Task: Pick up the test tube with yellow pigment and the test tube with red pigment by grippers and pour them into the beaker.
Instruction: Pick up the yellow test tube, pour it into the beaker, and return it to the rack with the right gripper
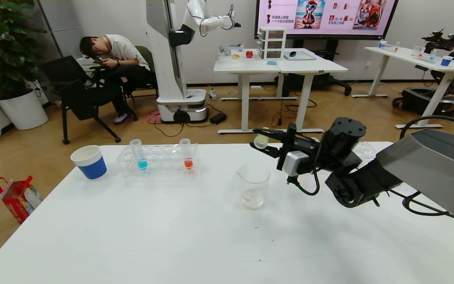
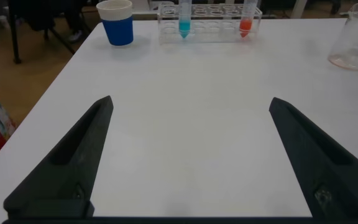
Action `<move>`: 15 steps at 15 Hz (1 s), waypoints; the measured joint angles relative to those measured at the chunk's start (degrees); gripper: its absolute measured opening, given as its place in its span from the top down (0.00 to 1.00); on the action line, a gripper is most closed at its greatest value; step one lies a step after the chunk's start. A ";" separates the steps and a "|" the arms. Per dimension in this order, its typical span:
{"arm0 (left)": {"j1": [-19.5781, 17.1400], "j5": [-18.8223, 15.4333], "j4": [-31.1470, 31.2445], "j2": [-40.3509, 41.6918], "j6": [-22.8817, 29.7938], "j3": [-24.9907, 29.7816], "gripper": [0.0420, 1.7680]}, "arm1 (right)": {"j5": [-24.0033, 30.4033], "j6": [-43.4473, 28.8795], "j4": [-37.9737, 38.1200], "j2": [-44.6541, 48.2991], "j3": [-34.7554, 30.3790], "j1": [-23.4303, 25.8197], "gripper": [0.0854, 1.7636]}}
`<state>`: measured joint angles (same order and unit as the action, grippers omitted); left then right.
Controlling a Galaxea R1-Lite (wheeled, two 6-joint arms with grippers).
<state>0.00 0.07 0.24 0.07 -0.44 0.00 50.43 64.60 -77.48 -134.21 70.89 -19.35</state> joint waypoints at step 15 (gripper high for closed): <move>0.00 0.00 0.02 0.00 0.00 0.00 0.01 | 5.68 18.97 14.40 -2.06 9.31 2.05 0.75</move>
<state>0.00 0.07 0.27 0.07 -0.44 0.00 56.11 83.57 -63.09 -136.27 80.20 -17.30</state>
